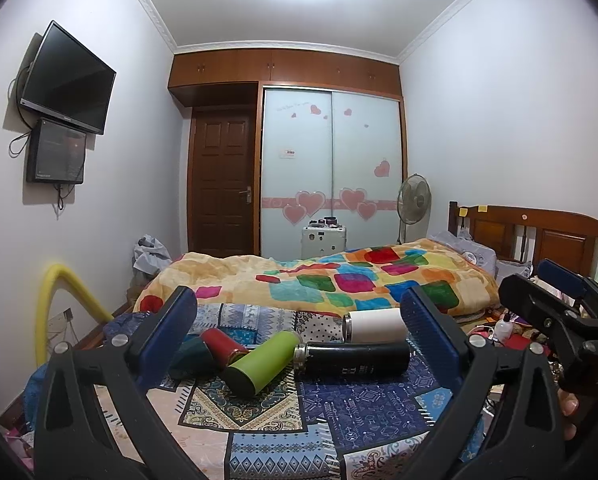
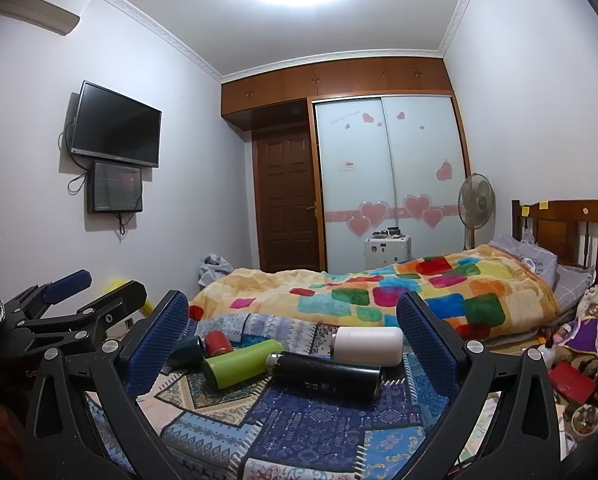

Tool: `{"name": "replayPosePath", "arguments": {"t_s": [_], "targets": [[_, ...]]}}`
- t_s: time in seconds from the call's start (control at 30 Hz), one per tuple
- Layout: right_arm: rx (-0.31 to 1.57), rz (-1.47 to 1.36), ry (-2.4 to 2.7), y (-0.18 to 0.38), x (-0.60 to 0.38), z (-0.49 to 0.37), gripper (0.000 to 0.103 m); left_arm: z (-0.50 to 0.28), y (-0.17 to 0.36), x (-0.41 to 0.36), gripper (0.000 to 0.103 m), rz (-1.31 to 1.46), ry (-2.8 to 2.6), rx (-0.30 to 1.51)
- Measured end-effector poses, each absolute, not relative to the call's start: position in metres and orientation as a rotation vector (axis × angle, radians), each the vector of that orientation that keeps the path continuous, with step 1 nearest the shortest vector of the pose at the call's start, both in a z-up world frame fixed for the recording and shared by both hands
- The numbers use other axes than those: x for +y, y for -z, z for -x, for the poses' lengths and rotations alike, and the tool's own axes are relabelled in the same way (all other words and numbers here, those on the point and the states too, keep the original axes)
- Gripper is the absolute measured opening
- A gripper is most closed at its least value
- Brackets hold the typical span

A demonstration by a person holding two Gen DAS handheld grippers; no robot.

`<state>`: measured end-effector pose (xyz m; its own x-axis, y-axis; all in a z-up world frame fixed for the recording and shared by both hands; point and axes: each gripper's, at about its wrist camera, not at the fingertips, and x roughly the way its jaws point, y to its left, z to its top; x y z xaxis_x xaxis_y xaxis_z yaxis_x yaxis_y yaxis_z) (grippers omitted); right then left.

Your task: Flip cup upright

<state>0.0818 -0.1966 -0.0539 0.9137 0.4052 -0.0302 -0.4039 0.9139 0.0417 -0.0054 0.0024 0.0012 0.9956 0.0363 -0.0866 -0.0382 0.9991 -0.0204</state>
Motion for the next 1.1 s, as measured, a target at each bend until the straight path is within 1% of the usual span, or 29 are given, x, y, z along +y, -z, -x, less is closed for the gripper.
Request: {"name": "replayPosePath", "arguments": {"t_s": [1.1], "targets": [[0.041, -0.041, -0.429, 0.0549, -0.1947, -0.0802, 0.103, 0.0082, 0.0018, 0.0066, 0.103, 0.023, -0.049, 0.084]]}}
